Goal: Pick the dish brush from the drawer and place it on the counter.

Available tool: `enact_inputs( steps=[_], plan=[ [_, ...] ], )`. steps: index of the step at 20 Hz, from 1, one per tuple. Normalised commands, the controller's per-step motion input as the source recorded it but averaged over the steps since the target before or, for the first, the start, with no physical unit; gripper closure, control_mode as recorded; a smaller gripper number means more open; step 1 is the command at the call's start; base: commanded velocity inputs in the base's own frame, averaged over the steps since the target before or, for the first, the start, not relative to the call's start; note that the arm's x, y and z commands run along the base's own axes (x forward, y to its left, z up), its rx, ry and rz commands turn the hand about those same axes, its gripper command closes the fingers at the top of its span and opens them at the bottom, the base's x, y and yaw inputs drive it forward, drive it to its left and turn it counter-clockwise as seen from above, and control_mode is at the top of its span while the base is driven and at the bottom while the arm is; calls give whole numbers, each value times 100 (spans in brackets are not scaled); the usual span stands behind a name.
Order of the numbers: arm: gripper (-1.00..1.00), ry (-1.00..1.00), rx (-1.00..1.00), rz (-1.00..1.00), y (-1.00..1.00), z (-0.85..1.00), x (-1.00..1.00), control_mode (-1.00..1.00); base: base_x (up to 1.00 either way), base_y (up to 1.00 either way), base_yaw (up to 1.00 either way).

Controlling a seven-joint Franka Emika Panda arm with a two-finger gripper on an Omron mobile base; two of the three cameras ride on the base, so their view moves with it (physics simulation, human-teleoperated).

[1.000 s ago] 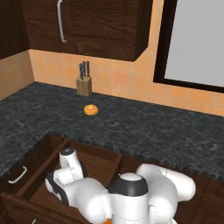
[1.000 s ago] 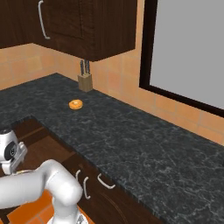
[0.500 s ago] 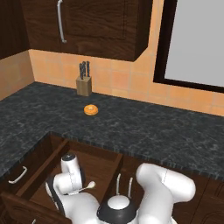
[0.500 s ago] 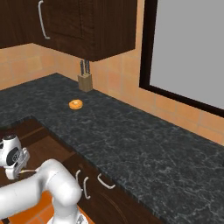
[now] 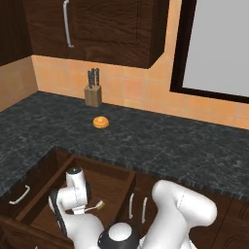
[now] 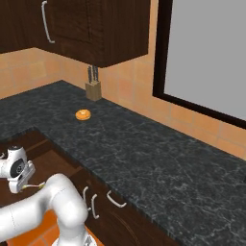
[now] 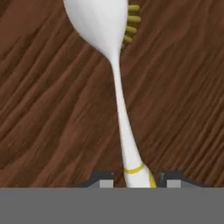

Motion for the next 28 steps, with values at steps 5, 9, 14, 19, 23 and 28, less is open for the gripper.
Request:
enact_inputs(
  steps=[5,9,14,19,23,28],
  plan=[
    [100,-9,0,0,19,-1,-47,-100,0,0,0],
    [100,-22,0,0,0,100,-100,-100,0,0,0],
    [100,-17,0,0,-27,100,-48,-100,0,0,0],
    [100,-8,0,0,-77,96,9,-100,0,0,0],
    [100,-8,0,0,-80,100,16,-100,0,0,0],
    [100,-9,11,0,-93,88,40,-100,0,0,0]
  ],
)
